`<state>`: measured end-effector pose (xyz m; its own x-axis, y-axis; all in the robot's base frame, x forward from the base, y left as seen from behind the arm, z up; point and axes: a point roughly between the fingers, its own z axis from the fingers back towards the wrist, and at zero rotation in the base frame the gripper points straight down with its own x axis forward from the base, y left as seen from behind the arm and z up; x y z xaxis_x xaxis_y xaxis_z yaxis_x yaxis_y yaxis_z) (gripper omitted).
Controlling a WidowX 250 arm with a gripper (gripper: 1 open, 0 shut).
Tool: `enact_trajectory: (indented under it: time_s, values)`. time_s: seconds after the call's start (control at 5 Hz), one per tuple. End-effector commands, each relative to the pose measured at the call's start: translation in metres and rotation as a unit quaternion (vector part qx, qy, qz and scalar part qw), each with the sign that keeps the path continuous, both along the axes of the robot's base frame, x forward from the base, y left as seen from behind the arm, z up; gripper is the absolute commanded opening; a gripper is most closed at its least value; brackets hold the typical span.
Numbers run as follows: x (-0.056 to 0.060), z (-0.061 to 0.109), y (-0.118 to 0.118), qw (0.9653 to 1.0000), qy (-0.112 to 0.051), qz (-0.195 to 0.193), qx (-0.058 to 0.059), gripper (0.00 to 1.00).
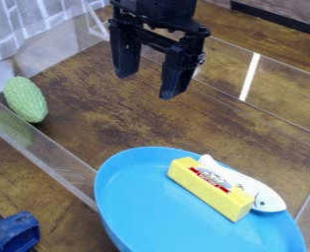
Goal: Remove the white object from inside the blue tray and put it on the table
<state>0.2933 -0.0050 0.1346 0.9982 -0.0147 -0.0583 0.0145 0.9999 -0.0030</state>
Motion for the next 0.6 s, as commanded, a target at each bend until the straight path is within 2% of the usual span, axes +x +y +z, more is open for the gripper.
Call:
enact_trajectory:
  time_s: [0.0, 0.4]
  values:
    - [0.001, -0.005, -0.003, 1.0, 0.004, -0.004, 0.0, 1.0]
    - [0.002, -0.015, -0.008, 0.9998, 0.012, -0.014, 0.0, 1.0]
